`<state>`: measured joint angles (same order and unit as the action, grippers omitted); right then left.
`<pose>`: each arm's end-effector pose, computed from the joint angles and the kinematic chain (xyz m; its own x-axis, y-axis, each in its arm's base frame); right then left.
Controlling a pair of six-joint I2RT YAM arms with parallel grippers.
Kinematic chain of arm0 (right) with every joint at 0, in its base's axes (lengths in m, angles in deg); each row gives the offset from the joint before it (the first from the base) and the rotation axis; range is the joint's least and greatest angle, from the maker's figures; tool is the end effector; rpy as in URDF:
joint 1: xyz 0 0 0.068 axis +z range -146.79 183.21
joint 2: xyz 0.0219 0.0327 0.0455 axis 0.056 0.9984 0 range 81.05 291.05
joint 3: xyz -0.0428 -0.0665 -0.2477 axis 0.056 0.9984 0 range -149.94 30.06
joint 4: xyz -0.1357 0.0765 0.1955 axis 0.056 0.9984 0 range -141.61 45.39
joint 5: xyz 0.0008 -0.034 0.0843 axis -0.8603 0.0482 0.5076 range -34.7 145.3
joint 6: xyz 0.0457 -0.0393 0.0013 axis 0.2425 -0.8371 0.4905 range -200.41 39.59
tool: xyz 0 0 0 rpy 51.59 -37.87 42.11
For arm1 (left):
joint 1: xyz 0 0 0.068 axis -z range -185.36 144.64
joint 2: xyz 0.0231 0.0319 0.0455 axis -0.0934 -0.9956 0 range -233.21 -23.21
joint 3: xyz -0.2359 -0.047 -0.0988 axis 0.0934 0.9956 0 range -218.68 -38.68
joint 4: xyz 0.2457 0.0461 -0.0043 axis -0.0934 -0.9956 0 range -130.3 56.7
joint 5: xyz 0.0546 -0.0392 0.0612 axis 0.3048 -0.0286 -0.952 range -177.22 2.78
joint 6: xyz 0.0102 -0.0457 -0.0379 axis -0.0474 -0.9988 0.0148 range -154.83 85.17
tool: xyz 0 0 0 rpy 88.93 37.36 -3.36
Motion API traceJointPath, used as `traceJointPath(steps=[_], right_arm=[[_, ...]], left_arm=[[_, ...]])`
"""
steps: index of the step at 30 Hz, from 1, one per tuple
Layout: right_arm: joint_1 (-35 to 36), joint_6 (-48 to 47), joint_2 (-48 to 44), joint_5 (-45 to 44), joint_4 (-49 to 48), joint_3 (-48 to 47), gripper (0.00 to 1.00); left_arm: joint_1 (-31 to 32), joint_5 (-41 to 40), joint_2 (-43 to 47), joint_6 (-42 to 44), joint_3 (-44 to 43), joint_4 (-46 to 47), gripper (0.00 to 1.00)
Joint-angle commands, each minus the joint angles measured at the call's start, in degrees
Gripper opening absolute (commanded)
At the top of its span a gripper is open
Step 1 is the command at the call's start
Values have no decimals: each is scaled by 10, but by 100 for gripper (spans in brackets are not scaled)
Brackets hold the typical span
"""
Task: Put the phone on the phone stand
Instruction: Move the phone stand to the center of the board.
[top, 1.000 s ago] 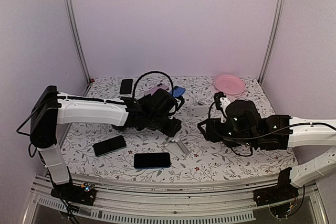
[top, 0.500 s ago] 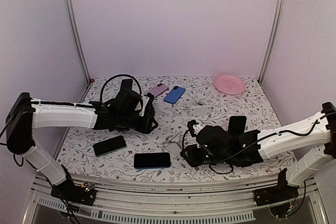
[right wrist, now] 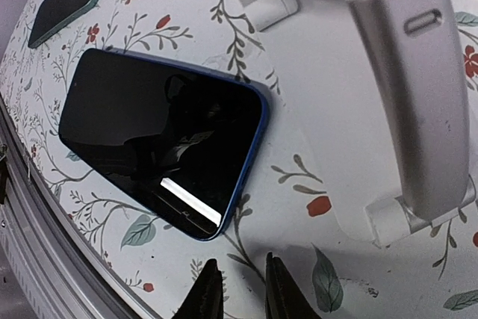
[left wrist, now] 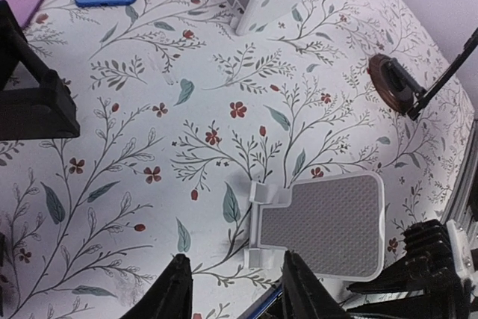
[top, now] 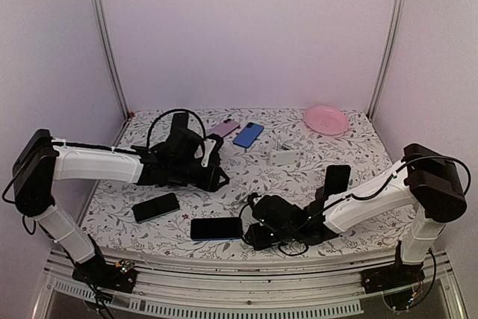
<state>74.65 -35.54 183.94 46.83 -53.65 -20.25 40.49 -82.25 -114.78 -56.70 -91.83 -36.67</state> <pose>0.1145 0.3202 0.1183 -0.8146 -0.2340 -0.5306 -0.4700 0.8024 0.3677 0.2304 -0.2429 0.1876 -0.7139 0.2026 -0.6703 0.5322 0.7791 -0.3313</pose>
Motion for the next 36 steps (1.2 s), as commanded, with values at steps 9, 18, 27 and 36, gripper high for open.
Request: traceJointPath(steps=[9,18,27,36], right_arm=[[-121,2,18,35,0,-5,22],[-186,-46,-31,12,54,-36,23],[-169,-55,-99,3,65,-23,23],[-139,-50,-154,-37,93,-25,23]], left_arm=[[-9,30,-21,19,-28,21,44],[-12,33,-70,36,-68,5,52],[-41,41,-117,38,-94,7,54],[-61,58,-183,52,-150,-10,54]])
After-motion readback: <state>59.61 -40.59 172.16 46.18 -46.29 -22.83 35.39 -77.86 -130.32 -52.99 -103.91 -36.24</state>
